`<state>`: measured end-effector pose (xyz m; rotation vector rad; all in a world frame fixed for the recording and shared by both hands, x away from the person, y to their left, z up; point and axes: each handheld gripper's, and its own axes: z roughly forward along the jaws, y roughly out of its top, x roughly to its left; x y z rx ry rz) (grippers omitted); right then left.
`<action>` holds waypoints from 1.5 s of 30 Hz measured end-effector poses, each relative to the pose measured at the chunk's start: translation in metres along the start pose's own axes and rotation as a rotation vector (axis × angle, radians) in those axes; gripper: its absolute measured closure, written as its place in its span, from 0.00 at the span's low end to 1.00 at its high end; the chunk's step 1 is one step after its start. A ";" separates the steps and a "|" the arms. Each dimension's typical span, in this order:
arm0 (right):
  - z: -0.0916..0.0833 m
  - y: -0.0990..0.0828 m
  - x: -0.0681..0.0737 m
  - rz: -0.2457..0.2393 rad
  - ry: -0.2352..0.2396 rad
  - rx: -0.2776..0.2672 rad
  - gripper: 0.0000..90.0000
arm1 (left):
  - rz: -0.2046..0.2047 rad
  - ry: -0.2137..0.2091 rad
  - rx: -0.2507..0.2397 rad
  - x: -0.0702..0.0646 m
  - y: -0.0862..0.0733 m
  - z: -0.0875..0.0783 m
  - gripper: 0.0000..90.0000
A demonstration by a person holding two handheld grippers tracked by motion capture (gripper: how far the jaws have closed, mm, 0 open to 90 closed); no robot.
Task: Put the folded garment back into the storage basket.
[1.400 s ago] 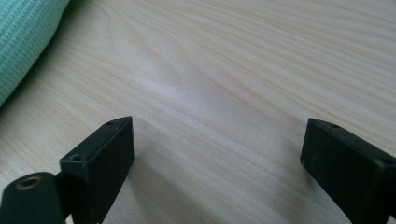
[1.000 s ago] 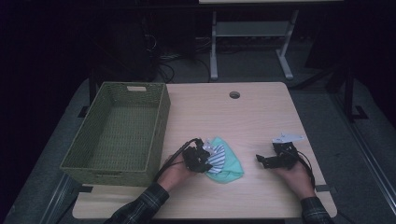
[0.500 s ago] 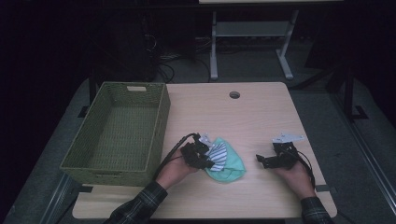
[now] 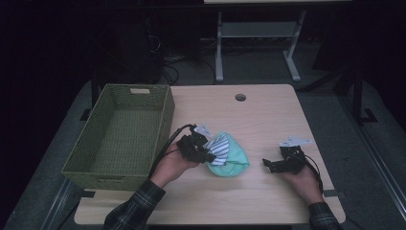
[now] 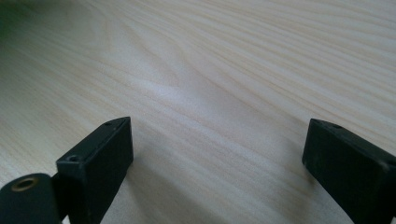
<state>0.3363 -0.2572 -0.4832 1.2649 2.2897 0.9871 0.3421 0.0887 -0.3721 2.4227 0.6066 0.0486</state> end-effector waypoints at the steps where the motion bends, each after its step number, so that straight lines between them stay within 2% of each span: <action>1: 0.000 0.000 0.000 0.000 0.000 0.000 0.09 | 0.001 0.005 0.001 0.001 0.001 -0.004 0.84; 19: 0.000 0.000 0.000 0.001 0.000 0.001 0.09 | -0.016 0.062 -0.038 0.017 0.006 -0.057 0.84; 25: 0.000 0.000 0.000 0.003 -0.001 0.001 0.09 | -0.027 0.099 -0.050 0.022 0.006 -0.074 0.84; 35: 0.000 0.000 0.000 0.004 -0.003 0.001 0.09 | -0.057 0.152 -0.069 0.034 -0.002 -0.100 0.84; 45: 0.000 0.000 0.000 0.006 -0.003 0.001 0.09 | -0.106 0.215 -0.087 0.049 -0.014 -0.129 0.84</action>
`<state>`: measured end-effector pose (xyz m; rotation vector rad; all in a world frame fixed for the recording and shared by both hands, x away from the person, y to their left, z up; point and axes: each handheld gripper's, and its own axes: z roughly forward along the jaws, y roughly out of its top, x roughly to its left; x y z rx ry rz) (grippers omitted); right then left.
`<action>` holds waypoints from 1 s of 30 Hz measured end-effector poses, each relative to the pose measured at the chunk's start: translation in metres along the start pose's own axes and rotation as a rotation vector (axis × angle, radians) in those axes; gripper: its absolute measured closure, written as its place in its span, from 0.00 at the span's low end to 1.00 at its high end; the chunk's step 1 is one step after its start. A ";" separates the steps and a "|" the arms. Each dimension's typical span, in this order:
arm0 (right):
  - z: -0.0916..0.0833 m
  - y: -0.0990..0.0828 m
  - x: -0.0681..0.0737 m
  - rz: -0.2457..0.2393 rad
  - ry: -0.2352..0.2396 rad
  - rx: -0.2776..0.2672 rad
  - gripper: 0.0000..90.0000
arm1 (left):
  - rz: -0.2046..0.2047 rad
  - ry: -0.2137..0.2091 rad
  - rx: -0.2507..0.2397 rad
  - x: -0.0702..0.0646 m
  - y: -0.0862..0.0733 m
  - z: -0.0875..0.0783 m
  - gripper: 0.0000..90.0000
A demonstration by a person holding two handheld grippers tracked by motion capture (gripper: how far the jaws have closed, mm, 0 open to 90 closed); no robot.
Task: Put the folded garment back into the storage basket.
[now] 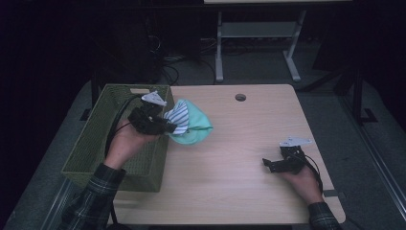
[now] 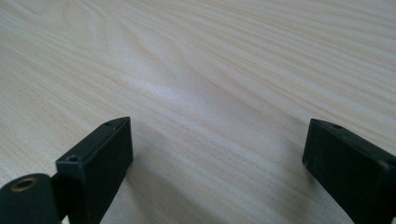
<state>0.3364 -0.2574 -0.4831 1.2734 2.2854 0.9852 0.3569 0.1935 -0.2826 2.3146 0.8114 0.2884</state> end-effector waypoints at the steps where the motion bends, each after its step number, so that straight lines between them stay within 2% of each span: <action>1: 0.000 0.000 0.000 0.000 0.000 0.000 0.09 | -0.008 0.004 -0.007 0.002 -0.001 -0.003 0.84; 16: 0.000 0.000 0.000 0.006 -0.002 0.000 0.09 | -0.095 0.091 -0.025 0.036 -0.028 -0.038 0.84; 19: 0.000 0.000 0.000 0.002 -0.003 -0.002 0.09 | -0.114 0.124 -0.019 0.042 -0.035 -0.044 0.84; 30: 0.000 0.000 0.000 0.003 -0.005 -0.002 0.09 | -0.204 0.204 0.000 0.067 -0.062 -0.054 0.84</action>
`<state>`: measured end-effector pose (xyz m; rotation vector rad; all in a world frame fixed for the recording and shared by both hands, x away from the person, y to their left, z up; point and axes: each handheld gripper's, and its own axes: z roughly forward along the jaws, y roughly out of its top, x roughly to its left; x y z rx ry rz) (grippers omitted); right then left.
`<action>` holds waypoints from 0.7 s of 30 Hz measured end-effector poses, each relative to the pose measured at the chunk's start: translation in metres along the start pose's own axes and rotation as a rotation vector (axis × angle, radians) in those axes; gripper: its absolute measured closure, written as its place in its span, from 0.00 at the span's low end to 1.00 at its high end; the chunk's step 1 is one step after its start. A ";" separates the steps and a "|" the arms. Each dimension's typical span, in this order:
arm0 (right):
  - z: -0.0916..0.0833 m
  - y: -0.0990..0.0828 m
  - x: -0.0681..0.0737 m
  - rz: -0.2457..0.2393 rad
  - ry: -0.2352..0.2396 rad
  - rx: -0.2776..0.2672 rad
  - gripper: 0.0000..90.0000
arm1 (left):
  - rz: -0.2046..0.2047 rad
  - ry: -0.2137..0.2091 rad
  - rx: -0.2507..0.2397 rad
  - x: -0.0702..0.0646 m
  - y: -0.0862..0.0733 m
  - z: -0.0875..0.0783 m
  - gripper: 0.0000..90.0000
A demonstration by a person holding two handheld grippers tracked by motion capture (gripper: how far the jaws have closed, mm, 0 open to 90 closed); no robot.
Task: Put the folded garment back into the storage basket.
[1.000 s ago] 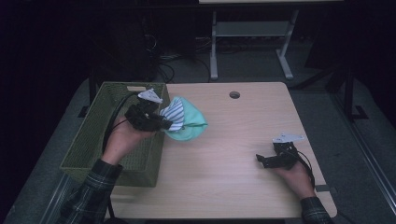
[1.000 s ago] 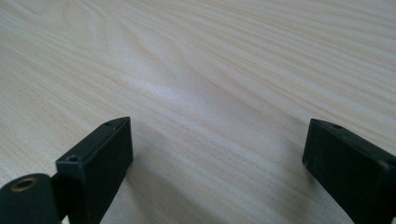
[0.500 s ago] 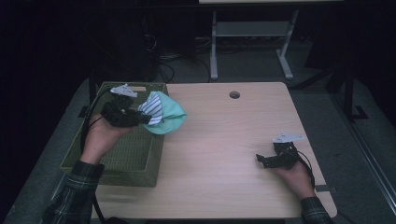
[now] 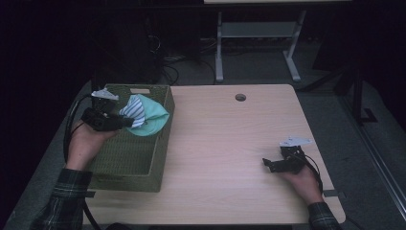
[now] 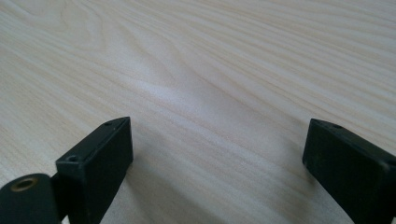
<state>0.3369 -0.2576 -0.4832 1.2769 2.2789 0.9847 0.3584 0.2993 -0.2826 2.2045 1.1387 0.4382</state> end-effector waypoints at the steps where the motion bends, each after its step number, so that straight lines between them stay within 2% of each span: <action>1: 0.000 0.000 0.000 0.000 0.000 0.000 0.09 | -0.007 0.008 0.003 0.003 -0.002 0.000 0.84; 6: 0.000 0.000 0.000 0.000 -0.001 0.000 0.09 | -0.045 0.031 0.015 0.015 -0.013 0.005 0.84; 14: 0.000 0.000 0.000 0.000 -0.001 0.000 0.09 | -0.085 0.069 0.049 0.029 -0.027 0.019 0.84; 21: 0.000 0.000 0.000 0.000 -0.001 0.000 0.09 | -0.112 0.089 0.093 0.038 -0.040 0.040 0.84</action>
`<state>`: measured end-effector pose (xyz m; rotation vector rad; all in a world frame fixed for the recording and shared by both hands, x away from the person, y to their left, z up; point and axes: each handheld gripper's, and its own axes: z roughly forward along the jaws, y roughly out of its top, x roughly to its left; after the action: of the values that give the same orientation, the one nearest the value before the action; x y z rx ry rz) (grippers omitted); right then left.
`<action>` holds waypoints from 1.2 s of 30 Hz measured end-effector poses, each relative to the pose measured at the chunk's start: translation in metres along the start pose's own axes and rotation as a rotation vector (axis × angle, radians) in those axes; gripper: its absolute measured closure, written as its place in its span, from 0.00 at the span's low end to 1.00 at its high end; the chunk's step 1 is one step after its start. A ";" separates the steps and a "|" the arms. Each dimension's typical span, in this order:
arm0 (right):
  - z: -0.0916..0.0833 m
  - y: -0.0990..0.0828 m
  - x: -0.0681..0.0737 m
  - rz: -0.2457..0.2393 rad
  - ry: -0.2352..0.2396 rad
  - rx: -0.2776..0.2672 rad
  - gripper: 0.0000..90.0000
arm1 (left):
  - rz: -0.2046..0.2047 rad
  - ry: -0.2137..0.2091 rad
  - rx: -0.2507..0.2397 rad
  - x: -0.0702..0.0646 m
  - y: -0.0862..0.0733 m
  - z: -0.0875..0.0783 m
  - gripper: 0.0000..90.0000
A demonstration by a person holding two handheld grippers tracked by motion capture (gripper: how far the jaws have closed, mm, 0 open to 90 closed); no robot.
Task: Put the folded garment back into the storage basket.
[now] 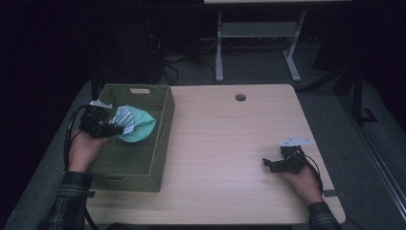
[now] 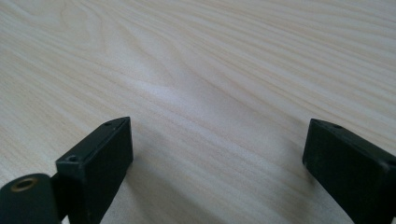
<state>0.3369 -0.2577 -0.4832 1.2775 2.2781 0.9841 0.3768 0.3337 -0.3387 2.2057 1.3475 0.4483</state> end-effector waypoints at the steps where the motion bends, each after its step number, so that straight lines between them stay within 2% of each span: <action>1: 0.000 0.000 0.000 0.000 0.000 0.000 0.09 | -0.005 0.000 0.004 0.001 -0.002 0.004 0.84; 16: 0.000 0.000 0.000 0.001 0.000 0.000 0.09 | -0.024 -0.025 0.104 0.010 -0.020 0.050 0.83; 21: 0.000 0.000 0.000 0.000 0.001 0.000 0.09 | -0.017 -0.039 0.141 0.010 -0.023 0.058 0.83; 28: 0.000 0.000 0.000 0.000 0.000 0.000 0.09 | -0.006 -0.036 0.192 0.010 -0.025 0.065 0.81; 30: 0.000 0.000 0.000 0.000 0.001 0.000 0.09 | -0.011 -0.037 0.195 0.010 -0.025 0.066 0.79; 32: 0.000 0.000 0.000 0.000 0.000 0.000 0.09 | 0.006 -0.034 0.209 0.011 -0.026 0.067 0.77; 36: 0.000 0.000 0.000 0.000 0.000 0.000 0.09 | 0.000 -0.035 0.201 0.011 -0.026 0.068 0.63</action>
<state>0.3369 -0.2577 -0.4832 1.2771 2.2785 0.9845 0.3987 0.3364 -0.4089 2.3631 1.4288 0.2831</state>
